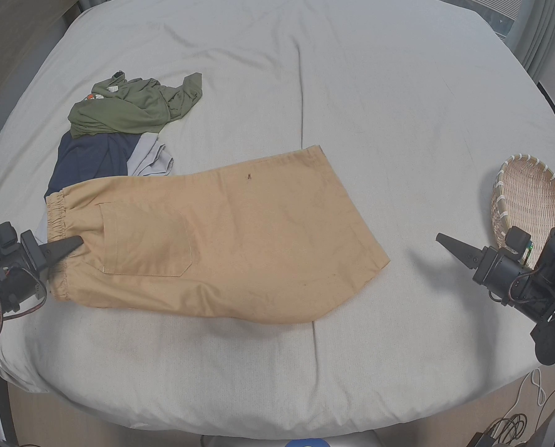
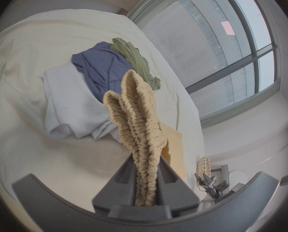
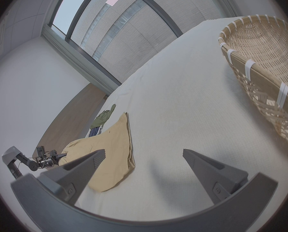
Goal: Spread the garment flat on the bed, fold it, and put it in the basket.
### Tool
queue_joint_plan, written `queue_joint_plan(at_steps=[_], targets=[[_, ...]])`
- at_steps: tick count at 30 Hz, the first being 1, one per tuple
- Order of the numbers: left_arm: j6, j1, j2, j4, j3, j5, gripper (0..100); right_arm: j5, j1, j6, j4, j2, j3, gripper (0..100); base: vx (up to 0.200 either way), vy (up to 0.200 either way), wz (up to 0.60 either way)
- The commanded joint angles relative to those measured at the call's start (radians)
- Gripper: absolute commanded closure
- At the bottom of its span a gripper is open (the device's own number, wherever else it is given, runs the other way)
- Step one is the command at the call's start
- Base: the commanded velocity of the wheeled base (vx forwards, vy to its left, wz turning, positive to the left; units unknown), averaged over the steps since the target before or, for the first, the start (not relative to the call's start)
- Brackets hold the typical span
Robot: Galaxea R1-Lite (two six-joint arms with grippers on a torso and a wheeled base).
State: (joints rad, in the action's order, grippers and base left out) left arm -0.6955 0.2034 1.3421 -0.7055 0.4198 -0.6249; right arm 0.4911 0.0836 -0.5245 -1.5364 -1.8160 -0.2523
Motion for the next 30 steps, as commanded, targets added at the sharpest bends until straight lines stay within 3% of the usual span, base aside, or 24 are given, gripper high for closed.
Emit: queue_joint_plan(at_steps=[1, 3, 8, 15, 30], targets=[[0.016, -0.308, 0.061, -0.011, 0.059, -0.010, 100, -0.003, 0.015, -0.002, -0.001, 0.000, 0.007, 0, 0.000, 0.000, 0.00], [0.016, -0.329, 0.080, -0.020, 0.073, -0.009, 100, -0.003, 0.016, -0.003, -0.001, 0.000, 0.007, 0, 0.000, 0.000, 0.00], [0.004, -0.478, 0.232, -0.187, 0.146, -0.010, 100, -0.003, 0.019, -0.002, -0.001, 0.001, 0.007, 0, 0.000, 0.000, 0.00], [-0.021, -0.613, 0.397, -0.405, 0.206, -0.001, 100, -0.003, 0.019, -0.003, -0.001, 0.000, 0.021, 0, 0.000, 0.000, 0.00], [-0.076, -0.702, 0.565, -0.413, 0.438, 0.050, 100, -0.008, 0.044, -0.006, -0.001, 0.001, 0.024, 0, 0.000, 0.000, 0.00]])
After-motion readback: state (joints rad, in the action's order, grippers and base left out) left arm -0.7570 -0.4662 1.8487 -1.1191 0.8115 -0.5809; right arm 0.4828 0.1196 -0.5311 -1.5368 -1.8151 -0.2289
